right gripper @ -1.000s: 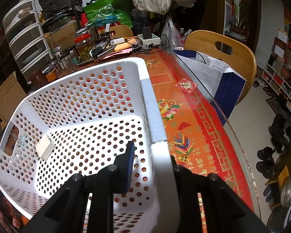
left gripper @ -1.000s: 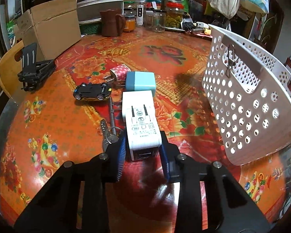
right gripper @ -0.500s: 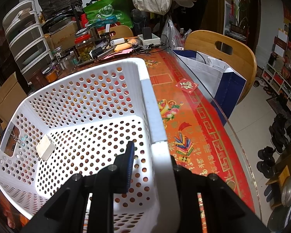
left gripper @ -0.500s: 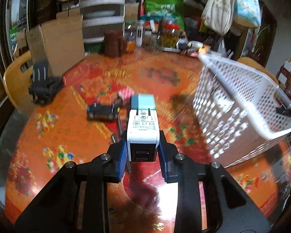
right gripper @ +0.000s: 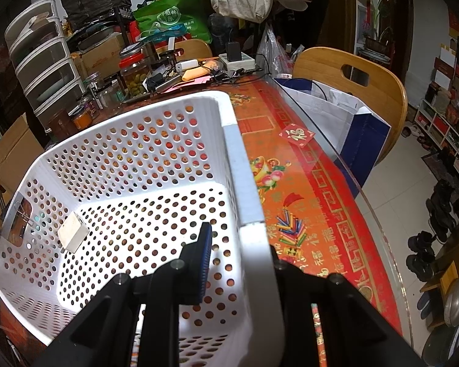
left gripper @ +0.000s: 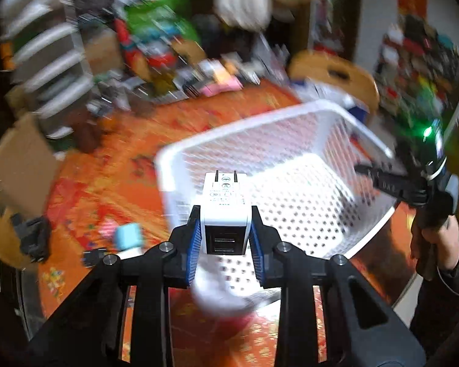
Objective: Organize rigid objects
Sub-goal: 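Lower the labeled adapter into the basket and release it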
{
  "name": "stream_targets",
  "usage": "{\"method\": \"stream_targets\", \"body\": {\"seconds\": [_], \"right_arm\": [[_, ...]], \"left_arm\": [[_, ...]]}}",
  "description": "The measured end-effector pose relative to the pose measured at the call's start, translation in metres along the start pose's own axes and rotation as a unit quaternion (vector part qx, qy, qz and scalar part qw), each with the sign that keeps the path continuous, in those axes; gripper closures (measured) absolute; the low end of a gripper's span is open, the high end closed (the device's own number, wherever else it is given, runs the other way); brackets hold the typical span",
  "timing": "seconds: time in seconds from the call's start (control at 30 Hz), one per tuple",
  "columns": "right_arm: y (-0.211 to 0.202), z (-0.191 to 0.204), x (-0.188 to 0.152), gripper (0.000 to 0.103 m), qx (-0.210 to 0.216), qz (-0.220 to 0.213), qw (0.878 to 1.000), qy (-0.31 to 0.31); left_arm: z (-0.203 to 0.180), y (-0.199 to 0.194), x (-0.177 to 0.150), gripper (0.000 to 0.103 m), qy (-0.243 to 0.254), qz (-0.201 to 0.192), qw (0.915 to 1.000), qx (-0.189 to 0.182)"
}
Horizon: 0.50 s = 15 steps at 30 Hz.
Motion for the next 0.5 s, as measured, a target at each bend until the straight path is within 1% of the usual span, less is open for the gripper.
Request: {"method": "stream_targets", "body": {"seconds": [0.07, 0.2, 0.3, 0.43, 0.5], "right_arm": [[0.0, 0.001, 0.0, 0.083, 0.001, 0.001, 1.0, 0.001], [0.002, 0.001, 0.001, 0.083, 0.006, 0.002, 1.0, 0.004], [0.002, 0.001, 0.001, 0.083, 0.008, 0.003, 1.0, 0.004], [0.002, 0.0, 0.0, 0.083, 0.01, 0.0, 1.0, 0.002], [0.002, 0.0, 0.0, 0.083, 0.01, 0.0, 1.0, 0.002]], "left_arm": [[-0.013, 0.032, 0.0, 0.077, 0.015, 0.052, 0.9985, 0.008], [-0.026, 0.075, -0.009, 0.077, 0.046, 0.115, 0.9919, 0.027], [-0.025, 0.098, -0.02, 0.077, 0.054, 0.148, 0.9871, 0.031], [-0.023, 0.117, -0.031, 0.077, 0.067, 0.177, 0.9806, 0.051], [-0.019, 0.117, -0.031, 0.077, 0.066, 0.178, 0.9807, 0.047]]}}
Point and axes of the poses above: each gripper's, at about its wrist camera, not at the fingertips, and y roughly the way its jaws point, z to its left, x to its top, the point moved 6 cm from there along y, roughly the way its jaws point, and after that the axes turned 12 degrees about -y, right-handed, at the moved point
